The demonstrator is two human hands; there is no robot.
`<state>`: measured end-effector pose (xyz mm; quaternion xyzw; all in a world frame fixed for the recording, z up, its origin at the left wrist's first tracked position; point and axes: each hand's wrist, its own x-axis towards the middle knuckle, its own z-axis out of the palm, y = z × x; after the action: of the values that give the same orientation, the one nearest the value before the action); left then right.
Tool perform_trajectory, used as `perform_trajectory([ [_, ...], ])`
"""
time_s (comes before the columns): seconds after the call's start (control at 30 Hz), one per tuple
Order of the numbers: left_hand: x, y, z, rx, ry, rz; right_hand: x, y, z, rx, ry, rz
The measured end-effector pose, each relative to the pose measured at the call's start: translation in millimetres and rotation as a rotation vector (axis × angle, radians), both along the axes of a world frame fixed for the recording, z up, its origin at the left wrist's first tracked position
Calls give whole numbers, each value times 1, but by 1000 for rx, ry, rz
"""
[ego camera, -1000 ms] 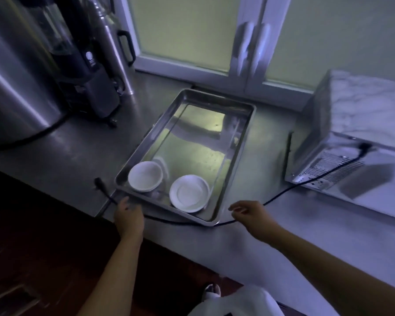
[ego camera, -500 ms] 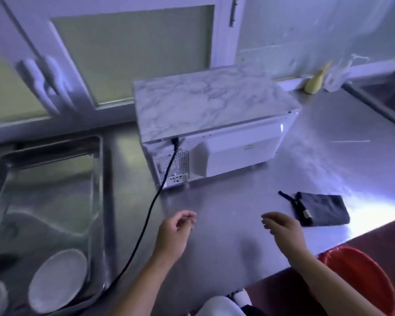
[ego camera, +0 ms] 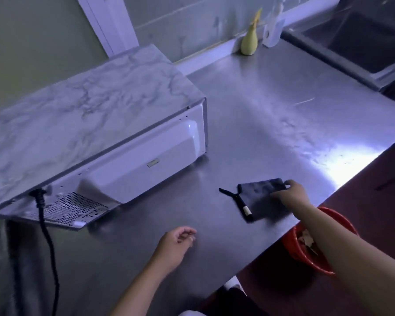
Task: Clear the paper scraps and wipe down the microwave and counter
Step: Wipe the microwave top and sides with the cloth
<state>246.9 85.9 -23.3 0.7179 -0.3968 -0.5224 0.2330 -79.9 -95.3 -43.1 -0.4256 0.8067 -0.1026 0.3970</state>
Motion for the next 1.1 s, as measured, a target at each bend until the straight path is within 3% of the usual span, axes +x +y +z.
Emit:
perform_trajectory([
  [0.17,-17,-30,11,19,-63,9,0,-16,11,68,-168,57],
  [0.3,-37,-60,39,-103,-159,-79,13,-13,62,-49,-295,429],
  [0.43,-66,-84,68,-180,-173,-325,36,-3,118,-128,-362,839],
  [0.53,-79,-97,77,-174,-130,-365,47,-6,145,-155,-449,963],
  [0.67,-71,-97,82,-205,-270,-239,62,-17,146,-305,-506,853],
  [0.77,-64,-90,84,-230,-543,-125,81,-2,124,-394,-464,451],
  [0.83,-61,-86,87,-212,-585,4,92,23,107,-293,-559,217],
  [0.93,-55,-79,95,-190,-670,37,114,66,92,14,-900,152],
  [1.03,-64,-74,102,-171,-627,-97,138,84,88,142,-1125,122],
  [1.1,-72,-71,105,-151,-684,-293,152,82,89,176,-1171,15],
])
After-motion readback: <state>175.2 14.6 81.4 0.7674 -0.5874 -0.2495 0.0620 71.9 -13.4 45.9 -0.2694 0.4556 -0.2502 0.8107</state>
